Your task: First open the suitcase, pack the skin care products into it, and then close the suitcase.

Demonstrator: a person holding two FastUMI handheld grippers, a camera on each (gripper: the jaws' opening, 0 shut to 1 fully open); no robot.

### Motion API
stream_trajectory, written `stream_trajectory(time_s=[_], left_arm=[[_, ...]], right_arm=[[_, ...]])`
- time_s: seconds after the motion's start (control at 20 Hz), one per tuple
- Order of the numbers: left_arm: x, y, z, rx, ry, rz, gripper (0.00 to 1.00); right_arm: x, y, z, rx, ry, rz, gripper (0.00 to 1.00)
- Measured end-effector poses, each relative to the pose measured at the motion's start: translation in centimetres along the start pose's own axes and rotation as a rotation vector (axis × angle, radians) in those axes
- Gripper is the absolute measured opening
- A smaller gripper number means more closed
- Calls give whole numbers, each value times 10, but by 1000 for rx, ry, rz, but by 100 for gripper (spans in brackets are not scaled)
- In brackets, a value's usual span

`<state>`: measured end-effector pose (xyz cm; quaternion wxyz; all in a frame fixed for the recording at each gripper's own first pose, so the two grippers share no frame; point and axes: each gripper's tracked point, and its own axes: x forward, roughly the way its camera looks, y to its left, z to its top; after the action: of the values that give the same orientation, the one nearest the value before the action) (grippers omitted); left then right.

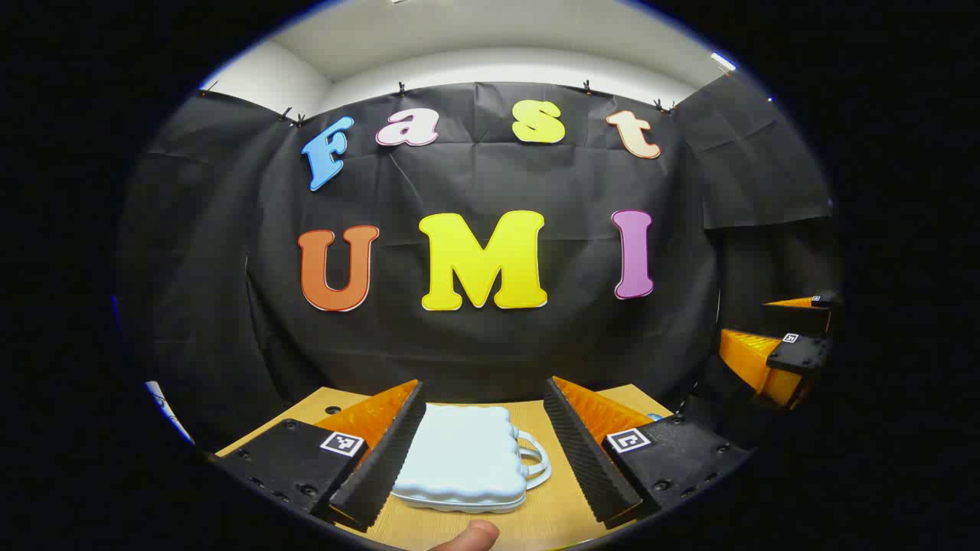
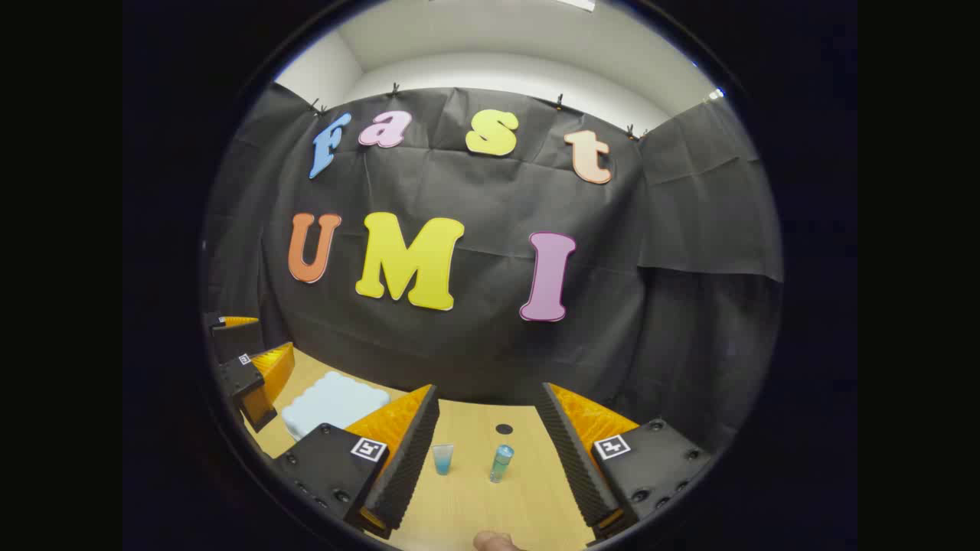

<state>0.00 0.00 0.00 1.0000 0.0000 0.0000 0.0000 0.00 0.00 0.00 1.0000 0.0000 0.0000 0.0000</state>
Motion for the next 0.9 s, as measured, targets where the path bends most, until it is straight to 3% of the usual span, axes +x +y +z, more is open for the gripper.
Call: stream_trajectory(time_s=[0.4,0.9], left_arm=[[23,-23,-5,-17,23,-8,99],[24,-48,-11,-15,38,-42,99]], right_arm=[[21,-16,8,8,-22,5,80],[13,-30,5,16,-30,15,80]])
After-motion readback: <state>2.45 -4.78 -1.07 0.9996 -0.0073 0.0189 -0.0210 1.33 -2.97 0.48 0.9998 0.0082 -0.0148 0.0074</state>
